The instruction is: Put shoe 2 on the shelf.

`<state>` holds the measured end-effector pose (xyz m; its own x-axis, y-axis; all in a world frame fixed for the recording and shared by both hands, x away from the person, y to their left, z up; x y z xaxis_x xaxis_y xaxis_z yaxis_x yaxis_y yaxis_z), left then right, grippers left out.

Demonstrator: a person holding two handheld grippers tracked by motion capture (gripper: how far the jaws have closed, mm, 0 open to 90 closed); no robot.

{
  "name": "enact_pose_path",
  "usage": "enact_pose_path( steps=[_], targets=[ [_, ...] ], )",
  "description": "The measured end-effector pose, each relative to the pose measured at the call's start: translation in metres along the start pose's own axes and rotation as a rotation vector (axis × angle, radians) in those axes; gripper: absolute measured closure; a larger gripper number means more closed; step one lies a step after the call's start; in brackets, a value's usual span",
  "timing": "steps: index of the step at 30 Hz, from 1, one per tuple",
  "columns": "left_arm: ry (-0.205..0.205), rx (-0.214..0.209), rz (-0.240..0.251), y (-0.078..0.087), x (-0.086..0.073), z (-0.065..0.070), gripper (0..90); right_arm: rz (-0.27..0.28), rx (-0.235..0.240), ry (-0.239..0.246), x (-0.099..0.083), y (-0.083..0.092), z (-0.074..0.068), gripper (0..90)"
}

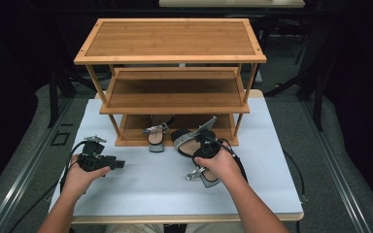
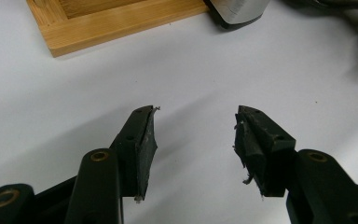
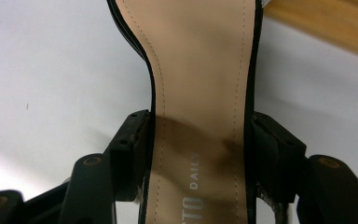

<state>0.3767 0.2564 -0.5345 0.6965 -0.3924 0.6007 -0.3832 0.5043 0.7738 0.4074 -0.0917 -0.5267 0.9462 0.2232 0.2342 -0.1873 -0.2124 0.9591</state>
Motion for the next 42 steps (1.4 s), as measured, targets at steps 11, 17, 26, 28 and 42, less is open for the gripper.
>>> enact_pose_path(
  steps=[11,17,26,28,42],
  targets=[
    [0.001,-0.001,-0.003,-0.001,-0.001,0.0,47.6,-0.014,0.019,-0.073,0.008,-0.005,-0.002,41.3],
    [-0.003,-0.003,-0.01,-0.002,-0.001,0.0,47.4,0.043,0.012,-0.072,0.008,-0.003,-0.003,36.3],
    [-0.003,-0.003,-0.008,-0.003,-0.001,0.0,47.2,0.157,0.079,-0.03,-0.002,0.033,-0.003,37.2],
    [-0.002,-0.004,-0.01,-0.003,-0.001,0.001,47.0,0.195,0.077,-0.016,-0.007,0.044,-0.004,38.6],
    [-0.001,-0.003,-0.011,-0.004,-0.001,0.0,46.4,0.273,0.052,0.096,-0.053,0.079,-0.002,62.6]
  ],
)
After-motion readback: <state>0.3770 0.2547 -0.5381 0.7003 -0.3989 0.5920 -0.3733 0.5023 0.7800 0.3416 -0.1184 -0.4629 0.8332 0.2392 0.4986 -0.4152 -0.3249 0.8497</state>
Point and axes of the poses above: each handheld gripper's, and its own axes: y roughly backward along the jaws, x roughly out of its top, z roughly to its right, the point moved 3 cm from there along -y, roughly forward along the jaws, and after that the axes turned 7 degrees about -y, right-handed, at the moved point
